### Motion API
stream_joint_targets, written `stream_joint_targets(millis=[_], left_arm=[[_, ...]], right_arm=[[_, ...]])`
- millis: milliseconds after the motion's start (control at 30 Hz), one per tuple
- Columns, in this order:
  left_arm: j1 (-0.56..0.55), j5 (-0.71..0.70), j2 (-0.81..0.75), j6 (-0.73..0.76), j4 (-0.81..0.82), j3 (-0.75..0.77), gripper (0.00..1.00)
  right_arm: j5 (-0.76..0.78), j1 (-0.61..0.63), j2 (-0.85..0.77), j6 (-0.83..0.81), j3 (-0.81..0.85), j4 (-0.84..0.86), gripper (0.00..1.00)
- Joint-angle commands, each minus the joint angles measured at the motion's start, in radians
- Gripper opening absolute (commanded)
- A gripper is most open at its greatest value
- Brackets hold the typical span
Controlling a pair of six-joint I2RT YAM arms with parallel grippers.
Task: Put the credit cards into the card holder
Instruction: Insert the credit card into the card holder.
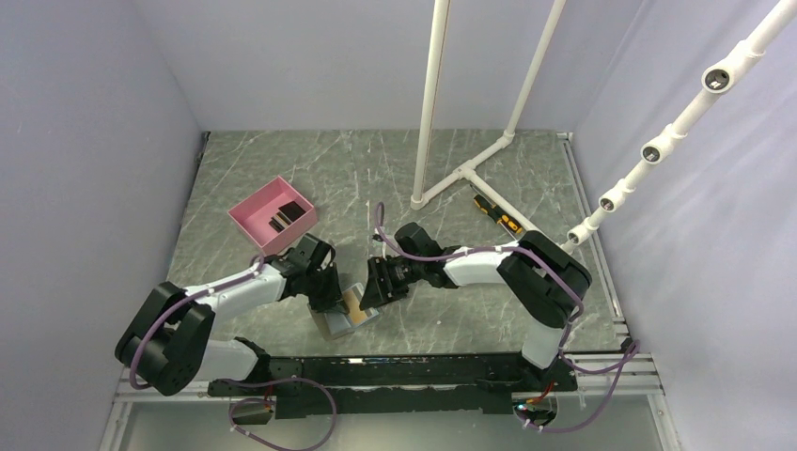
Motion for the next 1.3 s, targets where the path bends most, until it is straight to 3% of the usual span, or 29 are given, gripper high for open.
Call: stream_joint_targets(millis=[0,300,667,900,1267], left_arm=[[-0.003,-0.033,0.006,-0.016,0.024,-0.055,0.0],[-0.003,-0.027,-0.008,-0.028,0.038,-0.091,0.0],[-0.003,-0.016,-0.043,-0.043,0.055,-0.124,0.0],[-0.003,-0.012,-0.119,-0.046,-0.003,-0.083,0.0],[-0.002,-0.096,-0.392,-0.027,-0.362,0.162,0.38]], right_arm=[[0.021,0.007,0.01,-0.025,0.033,-0.002,0.57],[0.013,0.031,0.026,-0.015,0.052,0.001,0.57],[-0.11,0.041,0.03,0.153,0.017,0.197,0.58],[-0.101,0.056,0.04,0.162,0.033,0.202,0.58],[-0.048,0.12,0.099,0.081,0.154,0.084,0.58]])
